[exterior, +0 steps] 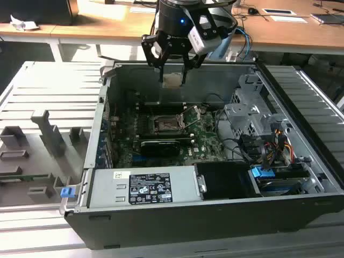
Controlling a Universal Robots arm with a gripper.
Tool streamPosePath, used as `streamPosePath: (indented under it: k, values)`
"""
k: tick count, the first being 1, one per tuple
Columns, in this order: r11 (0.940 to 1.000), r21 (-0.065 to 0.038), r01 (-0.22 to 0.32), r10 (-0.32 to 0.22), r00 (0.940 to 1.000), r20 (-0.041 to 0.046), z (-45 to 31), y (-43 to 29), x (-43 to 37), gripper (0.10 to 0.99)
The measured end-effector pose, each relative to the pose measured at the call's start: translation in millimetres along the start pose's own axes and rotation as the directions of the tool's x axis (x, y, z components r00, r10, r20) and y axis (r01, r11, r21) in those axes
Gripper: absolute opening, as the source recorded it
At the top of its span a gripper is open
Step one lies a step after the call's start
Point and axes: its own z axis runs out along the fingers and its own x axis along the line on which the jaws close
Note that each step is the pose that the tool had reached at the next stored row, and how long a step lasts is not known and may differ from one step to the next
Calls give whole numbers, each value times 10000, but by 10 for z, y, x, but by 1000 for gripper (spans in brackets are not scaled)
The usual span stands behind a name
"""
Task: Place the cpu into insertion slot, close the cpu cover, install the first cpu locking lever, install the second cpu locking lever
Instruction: 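Place the cpu into insertion slot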
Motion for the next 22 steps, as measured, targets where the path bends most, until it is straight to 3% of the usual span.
streamPosePath:
  k: [6,8,9,11,14,18,22]
  values:
    - [9933,-28,-1155,1155,9933,103,4,0,0,541]
    - [9819,-52,-1891,1891,9818,166,8,-1,0,541]
    - [9673,-78,-2535,2536,9671,221,13,-1,0,541]
    - [9495,-107,-3136,3138,9491,272,17,-1,0,541]
    - [9364,-125,-3508,3510,9359,299,32,-3,-1,541]
    - [9345,-126,-3559,3561,9340,304,62,-6,-1,541]
    - [9258,-138,-3777,3779,9253,322,66,-6,-1,541]
